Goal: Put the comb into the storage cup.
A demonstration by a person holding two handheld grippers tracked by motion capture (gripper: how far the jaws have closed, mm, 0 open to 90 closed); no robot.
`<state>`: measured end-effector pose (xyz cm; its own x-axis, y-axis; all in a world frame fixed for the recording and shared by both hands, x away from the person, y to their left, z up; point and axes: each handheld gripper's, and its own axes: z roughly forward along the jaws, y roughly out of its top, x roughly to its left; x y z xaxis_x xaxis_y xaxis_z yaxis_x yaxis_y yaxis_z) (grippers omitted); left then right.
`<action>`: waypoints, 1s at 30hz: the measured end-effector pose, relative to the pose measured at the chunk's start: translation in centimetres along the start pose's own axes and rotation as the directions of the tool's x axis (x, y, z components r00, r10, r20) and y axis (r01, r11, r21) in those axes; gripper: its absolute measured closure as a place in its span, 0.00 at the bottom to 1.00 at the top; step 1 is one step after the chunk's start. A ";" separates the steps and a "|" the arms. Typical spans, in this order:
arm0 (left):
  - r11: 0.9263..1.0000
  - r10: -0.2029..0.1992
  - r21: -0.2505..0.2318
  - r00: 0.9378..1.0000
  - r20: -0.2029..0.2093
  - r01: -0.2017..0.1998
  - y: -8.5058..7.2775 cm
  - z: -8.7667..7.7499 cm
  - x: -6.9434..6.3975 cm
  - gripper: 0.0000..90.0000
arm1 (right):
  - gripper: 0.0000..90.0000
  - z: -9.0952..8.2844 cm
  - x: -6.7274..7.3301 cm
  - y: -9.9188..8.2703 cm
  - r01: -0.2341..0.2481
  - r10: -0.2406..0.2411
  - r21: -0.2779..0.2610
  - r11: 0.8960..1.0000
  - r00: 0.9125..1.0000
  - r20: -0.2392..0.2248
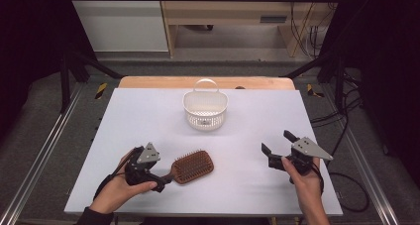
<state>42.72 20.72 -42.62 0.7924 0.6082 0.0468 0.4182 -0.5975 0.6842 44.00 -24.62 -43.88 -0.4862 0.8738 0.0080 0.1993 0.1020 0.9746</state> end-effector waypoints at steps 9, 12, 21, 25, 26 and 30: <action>0.999 -0.017 0.043 1.000 -0.013 0.018 -1.1 0.6 0.3 0.08 | 0.08 -0.1 0.0 0.1 0.006 -0.006 0.001 1.000 1.000 0.002; 0.998 -0.024 0.052 1.000 -0.010 0.024 -1.2 0.7 0.3 0.08 | 0.08 0.0 0.0 0.0 0.006 -0.006 0.003 1.000 1.000 0.000; 0.997 0.000 0.083 1.000 0.003 0.000 -1.3 0.8 -0.1 0.09 | 0.08 0.0 0.2 0.0 0.008 -0.008 0.010 1.000 1.000 -0.002; 0.994 0.016 0.104 1.000 0.000 -0.016 -1.3 1.0 -0.3 0.10 | 0.08 0.0 0.2 0.0 0.007 -0.007 0.012 1.000 1.000 -0.003; 0.994 0.019 0.109 1.000 0.004 -0.020 -1.3 1.1 -0.3 0.10 | 0.08 0.0 0.2 0.0 0.008 -0.008 0.012 1.000 1.000 -0.004; 0.994 0.020 0.107 1.000 0.005 -0.020 -1.3 1.2 -0.4 0.10 | 0.08 0.1 0.1 0.0 0.012 -0.012 0.013 1.000 1.000 -0.005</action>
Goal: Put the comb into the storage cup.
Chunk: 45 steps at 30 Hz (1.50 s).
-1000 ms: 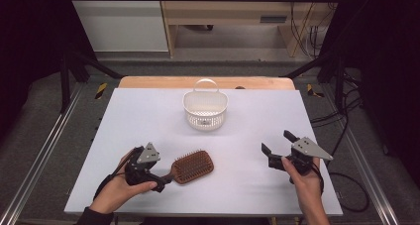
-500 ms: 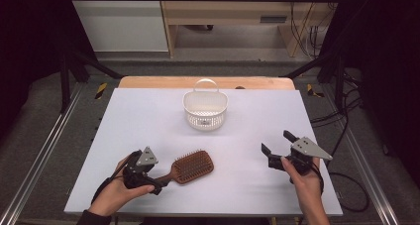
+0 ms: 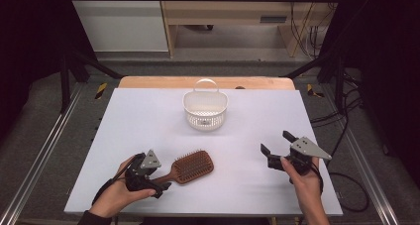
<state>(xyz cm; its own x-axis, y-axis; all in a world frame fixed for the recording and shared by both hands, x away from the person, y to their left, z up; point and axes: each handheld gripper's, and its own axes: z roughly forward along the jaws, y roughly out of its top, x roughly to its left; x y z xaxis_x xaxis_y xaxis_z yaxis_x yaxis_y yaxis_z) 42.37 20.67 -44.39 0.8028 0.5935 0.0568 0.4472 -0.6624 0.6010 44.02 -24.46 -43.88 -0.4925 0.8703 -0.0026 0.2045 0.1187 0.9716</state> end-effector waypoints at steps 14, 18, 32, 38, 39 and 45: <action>1.000 0.020 0.017 1.000 0.013 -0.020 0.0 0.1 -0.1 0.18 | 0.08 0.0 0.0 0.0 -0.003 0.003 0.005 1.000 1.000 -0.002; 1.000 -0.010 -0.010 1.000 -0.003 0.010 0.1 -0.3 0.3 0.25 | 0.08 0.1 0.0 0.0 -0.006 0.006 0.007 1.000 1.000 -0.004; 0.998 0.039 0.039 0.998 0.046 -0.041 0.2 0.2 -0.1 0.45 | 0.08 0.1 0.1 -0.1 -0.004 0.004 0.013 1.000 1.000 -0.005; 0.995 0.063 0.077 0.996 0.065 -0.068 0.7 0.6 0.3 0.54 | 0.09 0.3 0.1 -0.1 -0.009 0.009 0.013 1.000 1.000 -0.011; 0.994 0.065 0.082 0.996 0.069 -0.070 0.9 0.7 0.2 0.55 | 0.09 0.2 0.2 0.0 -0.014 0.014 0.011 1.000 1.000 -0.012; 0.982 0.104 0.151 0.992 0.074 -0.114 2.0 1.4 0.0 0.57 | 0.09 0.1 0.1 0.0 -0.017 0.017 0.000 1.000 1.000 -0.019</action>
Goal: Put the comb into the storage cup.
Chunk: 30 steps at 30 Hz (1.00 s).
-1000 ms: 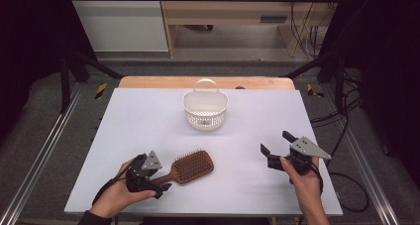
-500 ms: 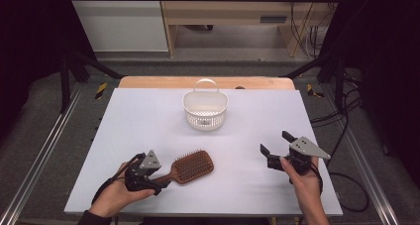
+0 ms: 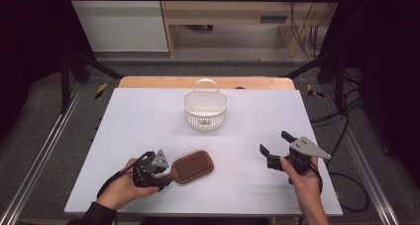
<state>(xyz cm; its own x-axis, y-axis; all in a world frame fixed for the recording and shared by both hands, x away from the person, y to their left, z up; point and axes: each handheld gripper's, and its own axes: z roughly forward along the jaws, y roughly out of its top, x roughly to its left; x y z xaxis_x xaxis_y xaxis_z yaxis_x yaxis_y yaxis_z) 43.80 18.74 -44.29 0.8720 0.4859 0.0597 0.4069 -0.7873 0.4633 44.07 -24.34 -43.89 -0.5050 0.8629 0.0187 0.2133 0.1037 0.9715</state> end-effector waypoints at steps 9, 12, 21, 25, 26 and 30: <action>0.998 0.025 0.064 1.000 0.006 -0.026 0.5 0.2 0.4 0.62 | 0.09 0.0 0.0 0.1 -0.005 0.005 -0.002 1.000 1.000 -0.008; 0.996 0.037 0.084 0.999 0.010 -0.037 0.4 0.4 0.4 0.63 | 0.09 0.0 0.0 0.0 -0.003 0.003 0.000 1.000 1.000 -0.009; 0.993 0.053 0.108 0.999 0.013 -0.054 0.5 0.8 0.3 0.67 | 0.09 0.0 -0.1 0.0 -0.008 0.008 0.004 1.000 1.000 -0.012; 0.992 0.057 0.114 0.998 0.019 -0.058 0.6 0.9 0.3 0.69 | 0.09 0.1 -0.1 0.0 -0.010 0.010 0.004 1.000 1.000 -0.013; 0.991 0.058 0.116 0.998 0.020 -0.060 0.7 0.9 0.3 0.69 | 0.09 0.0 -0.1 0.0 -0.009 0.009 0.004 1.000 1.000 -0.013; 0.990 0.067 0.126 0.998 0.021 -0.069 1.0 1.0 0.2 0.71 | 0.09 0.0 -0.2 0.0 -0.012 0.012 0.003 1.000 1.000 -0.012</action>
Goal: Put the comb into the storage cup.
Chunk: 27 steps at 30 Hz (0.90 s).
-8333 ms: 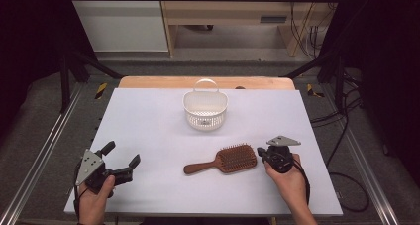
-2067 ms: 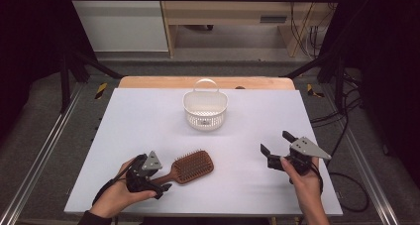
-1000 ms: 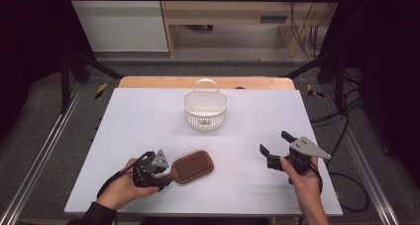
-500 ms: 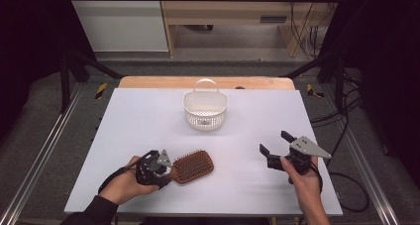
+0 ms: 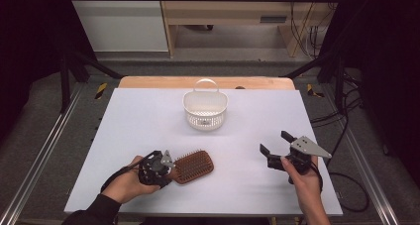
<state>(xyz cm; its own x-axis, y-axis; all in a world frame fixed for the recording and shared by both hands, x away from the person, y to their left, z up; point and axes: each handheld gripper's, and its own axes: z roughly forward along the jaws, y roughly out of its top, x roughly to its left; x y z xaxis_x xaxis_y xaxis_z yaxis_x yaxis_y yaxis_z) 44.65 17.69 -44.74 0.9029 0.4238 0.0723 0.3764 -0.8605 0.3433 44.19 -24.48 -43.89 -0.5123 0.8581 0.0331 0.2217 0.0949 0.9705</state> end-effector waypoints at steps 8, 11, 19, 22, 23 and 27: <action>1.000 -0.022 0.015 0.999 0.024 0.022 0.2 0.1 0.1 0.76 | 0.09 0.0 0.0 0.0 -0.001 0.001 0.002 1.000 1.000 -0.001; 1.000 -0.022 0.017 0.999 0.034 0.021 0.2 0.2 0.2 0.77 | 0.09 0.0 0.0 0.0 0.001 -0.001 0.002 1.000 1.000 -0.002; 1.000 -0.028 -0.005 0.999 0.042 0.028 -0.1 0.2 0.3 0.80 | 0.09 0.1 0.1 0.0 -0.002 0.002 0.007 1.000 1.000 -0.004; 0.999 -0.043 -0.025 0.998 0.048 0.044 -0.4 0.1 0.3 0.80 | 0.09 0.0 0.1 0.0 0.001 -0.001 0.007 1.000 1.000 -0.006; 0.999 -0.043 -0.031 0.998 0.046 0.045 -0.5 0.1 0.3 0.80 | 0.09 0.0 0.1 0.0 0.000 0.000 0.008 1.000 1.000 -0.006; 0.996 -0.054 -0.069 0.998 0.027 0.056 -0.9 0.1 0.1 0.80 | 0.09 0.1 0.1 -0.1 -0.006 0.006 0.009 1.000 1.000 -0.007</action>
<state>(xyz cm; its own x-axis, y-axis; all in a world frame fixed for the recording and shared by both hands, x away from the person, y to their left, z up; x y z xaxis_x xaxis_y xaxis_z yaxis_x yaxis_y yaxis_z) 44.38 18.46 -45.12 0.8864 0.4620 0.0282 0.4112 -0.8140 0.4104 44.21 -24.38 -43.97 -0.5165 0.8553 0.0408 0.2321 0.0939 0.9682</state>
